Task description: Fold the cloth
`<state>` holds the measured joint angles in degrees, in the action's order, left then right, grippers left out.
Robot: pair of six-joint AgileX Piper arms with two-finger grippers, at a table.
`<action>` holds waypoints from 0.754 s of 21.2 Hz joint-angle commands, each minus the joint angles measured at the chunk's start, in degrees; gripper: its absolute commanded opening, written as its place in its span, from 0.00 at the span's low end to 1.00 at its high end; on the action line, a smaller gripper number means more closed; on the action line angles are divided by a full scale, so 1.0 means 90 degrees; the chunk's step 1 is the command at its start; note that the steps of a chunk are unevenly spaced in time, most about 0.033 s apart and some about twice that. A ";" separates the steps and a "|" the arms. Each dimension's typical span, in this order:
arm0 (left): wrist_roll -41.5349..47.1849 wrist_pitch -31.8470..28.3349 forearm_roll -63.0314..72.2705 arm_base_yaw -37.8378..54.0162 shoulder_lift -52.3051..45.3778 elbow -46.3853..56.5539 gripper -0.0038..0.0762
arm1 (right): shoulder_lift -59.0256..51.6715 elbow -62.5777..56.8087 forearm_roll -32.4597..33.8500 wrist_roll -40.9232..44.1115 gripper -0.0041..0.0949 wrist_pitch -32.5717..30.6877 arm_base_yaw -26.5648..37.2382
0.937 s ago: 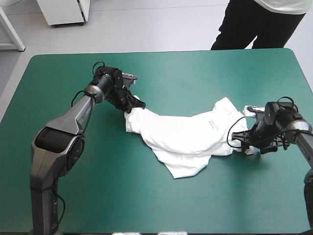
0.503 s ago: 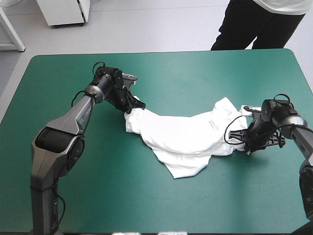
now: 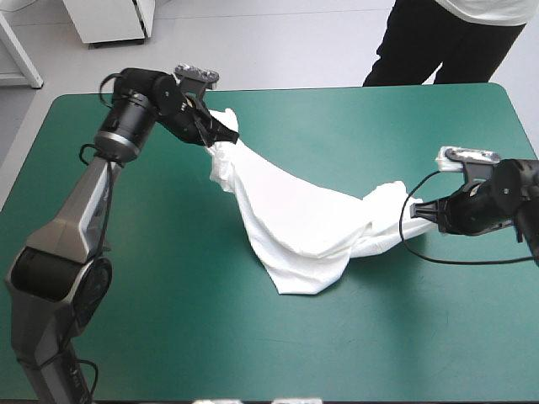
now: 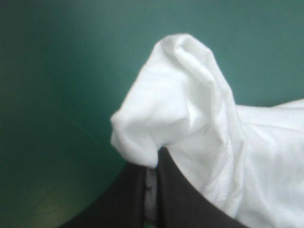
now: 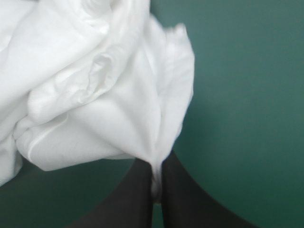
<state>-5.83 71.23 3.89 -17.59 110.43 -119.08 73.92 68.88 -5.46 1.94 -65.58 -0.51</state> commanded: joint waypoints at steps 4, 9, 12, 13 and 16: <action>-0.0021 0.0278 -0.0019 0.0012 -0.1922 -0.0858 0.04 | -0.1245 0.2384 -0.0013 -0.0215 0.02 -0.0557 0.0051; -0.0242 -0.0198 0.0342 0.0012 -0.3205 -0.1986 0.04 | -0.1350 0.4841 -0.0248 -0.0454 0.02 -0.0654 0.0051; -0.0328 -0.0536 0.0575 0.0012 -0.3671 -0.2450 0.04 | -0.1350 0.5794 -0.0408 -0.0541 0.02 -0.0654 0.0051; -0.0328 -0.0626 0.0604 0.0012 -0.3813 -0.2578 0.04 | -0.1350 0.6108 -0.0486 -0.0541 0.02 -0.0654 0.0051; -0.0328 -0.0654 0.0856 0.0012 -0.4010 -0.2767 0.04 | -0.1350 0.6536 -0.0684 -0.0584 0.02 -0.0654 0.0051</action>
<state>-8.80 70.46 8.89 -17.59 76.43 -142.01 62.06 124.04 -10.33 -2.59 -71.58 -0.51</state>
